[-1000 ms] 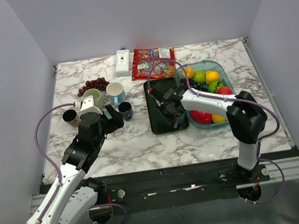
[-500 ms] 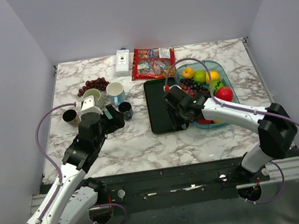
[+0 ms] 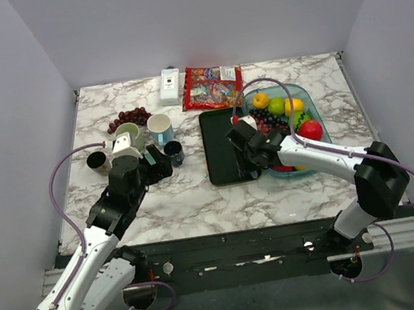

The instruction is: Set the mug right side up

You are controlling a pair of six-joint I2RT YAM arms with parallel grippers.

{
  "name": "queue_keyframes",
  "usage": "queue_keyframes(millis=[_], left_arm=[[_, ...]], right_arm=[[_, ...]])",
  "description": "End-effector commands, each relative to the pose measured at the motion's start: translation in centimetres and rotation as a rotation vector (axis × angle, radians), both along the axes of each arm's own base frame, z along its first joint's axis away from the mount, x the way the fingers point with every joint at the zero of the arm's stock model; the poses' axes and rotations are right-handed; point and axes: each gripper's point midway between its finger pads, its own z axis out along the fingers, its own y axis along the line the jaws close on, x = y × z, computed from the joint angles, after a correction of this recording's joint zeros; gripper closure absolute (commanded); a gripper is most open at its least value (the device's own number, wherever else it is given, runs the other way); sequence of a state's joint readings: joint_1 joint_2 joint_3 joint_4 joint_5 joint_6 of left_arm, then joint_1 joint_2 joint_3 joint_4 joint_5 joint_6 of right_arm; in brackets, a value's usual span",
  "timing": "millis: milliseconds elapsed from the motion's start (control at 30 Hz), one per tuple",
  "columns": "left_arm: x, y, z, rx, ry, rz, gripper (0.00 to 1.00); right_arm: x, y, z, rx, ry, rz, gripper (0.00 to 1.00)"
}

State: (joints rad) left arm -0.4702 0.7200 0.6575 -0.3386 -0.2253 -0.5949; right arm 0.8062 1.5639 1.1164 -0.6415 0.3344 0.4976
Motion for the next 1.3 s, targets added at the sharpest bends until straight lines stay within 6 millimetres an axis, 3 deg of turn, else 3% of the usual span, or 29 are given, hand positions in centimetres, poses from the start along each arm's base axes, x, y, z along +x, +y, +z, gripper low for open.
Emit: queue_keyframes(millis=[0, 267, 533, 933, 1267], left_arm=[[0.0, -0.1, 0.0, -0.013, -0.004, -0.007, 0.08], [-0.1, 0.0, -0.1, -0.011, -0.004, -0.001, 0.08], [-0.1, 0.2, 0.1, -0.007, -0.005, 0.007, 0.08], [-0.1, 0.2, 0.3, -0.009, -0.012, 0.003, 0.08], [-0.2, 0.3, 0.2, -0.009, -0.011, 0.005, 0.08]], right_arm=[[0.3, -0.7, -1.1, -0.067, 0.0, -0.025, 0.46], [1.4, -1.0, -2.6, -0.137, 0.003, -0.076, 0.58], [2.5, -0.7, -1.1, -0.134, -0.045, -0.103, 0.83], [2.7, -0.2, 0.1, -0.105, -0.064, -0.087, 0.59], [3.0, 0.1, -1.0, -0.116, -0.043, -0.086, 0.62]])
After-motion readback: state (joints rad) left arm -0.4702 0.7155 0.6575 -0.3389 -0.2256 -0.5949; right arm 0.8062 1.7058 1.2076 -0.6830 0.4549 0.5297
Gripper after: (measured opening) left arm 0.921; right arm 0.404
